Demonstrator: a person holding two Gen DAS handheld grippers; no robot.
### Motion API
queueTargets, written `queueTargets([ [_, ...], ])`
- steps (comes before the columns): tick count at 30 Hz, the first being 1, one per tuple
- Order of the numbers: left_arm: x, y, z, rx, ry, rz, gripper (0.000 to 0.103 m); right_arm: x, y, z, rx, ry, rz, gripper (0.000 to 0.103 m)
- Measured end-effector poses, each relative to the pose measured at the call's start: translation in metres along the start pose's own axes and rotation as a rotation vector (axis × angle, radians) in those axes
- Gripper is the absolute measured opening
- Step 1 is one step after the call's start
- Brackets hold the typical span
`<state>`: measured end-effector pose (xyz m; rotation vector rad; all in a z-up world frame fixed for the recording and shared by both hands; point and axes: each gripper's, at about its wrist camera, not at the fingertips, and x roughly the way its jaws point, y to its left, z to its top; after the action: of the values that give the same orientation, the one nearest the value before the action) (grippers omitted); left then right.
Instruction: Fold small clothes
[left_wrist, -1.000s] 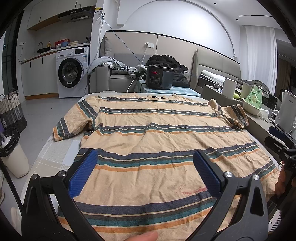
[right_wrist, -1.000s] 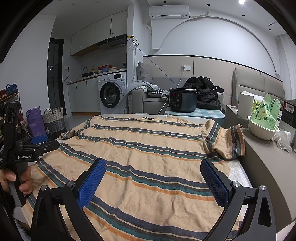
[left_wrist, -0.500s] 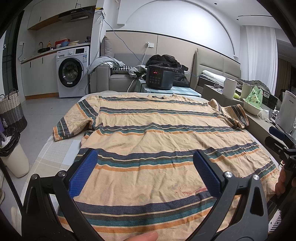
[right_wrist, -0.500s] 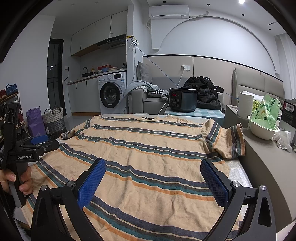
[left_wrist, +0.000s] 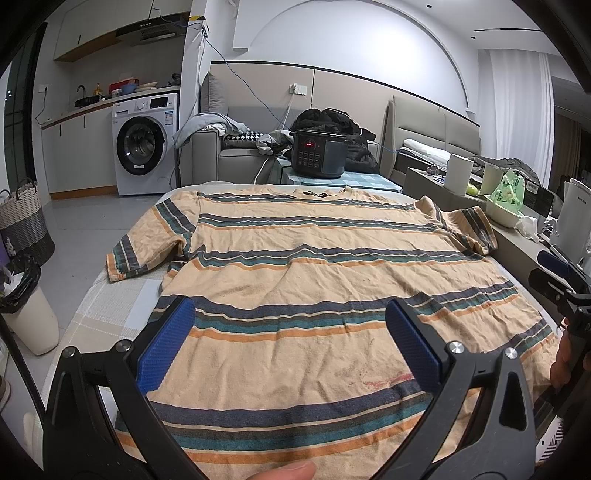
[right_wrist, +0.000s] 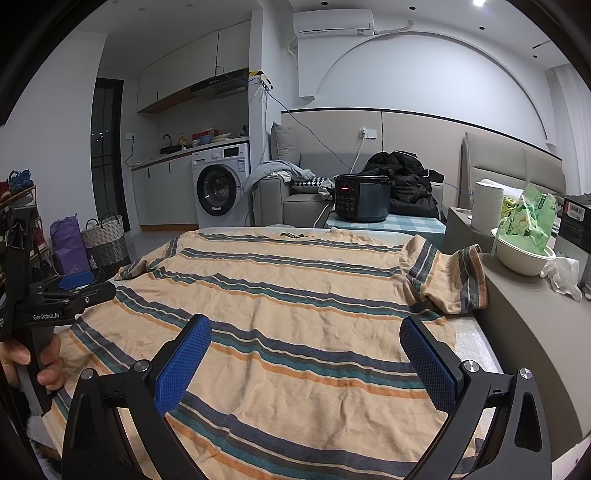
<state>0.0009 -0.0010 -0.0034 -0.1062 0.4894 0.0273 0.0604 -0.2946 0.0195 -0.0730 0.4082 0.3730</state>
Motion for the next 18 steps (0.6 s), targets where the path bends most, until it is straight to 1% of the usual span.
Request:
queueTargets([
  [18, 0.0005, -0.0018, -0.0006, -0.002, 0.002, 0.001, 0.102, 0.0008, -0.0068, 0.0015, 0.013, 0.009, -0.003, 0.103],
])
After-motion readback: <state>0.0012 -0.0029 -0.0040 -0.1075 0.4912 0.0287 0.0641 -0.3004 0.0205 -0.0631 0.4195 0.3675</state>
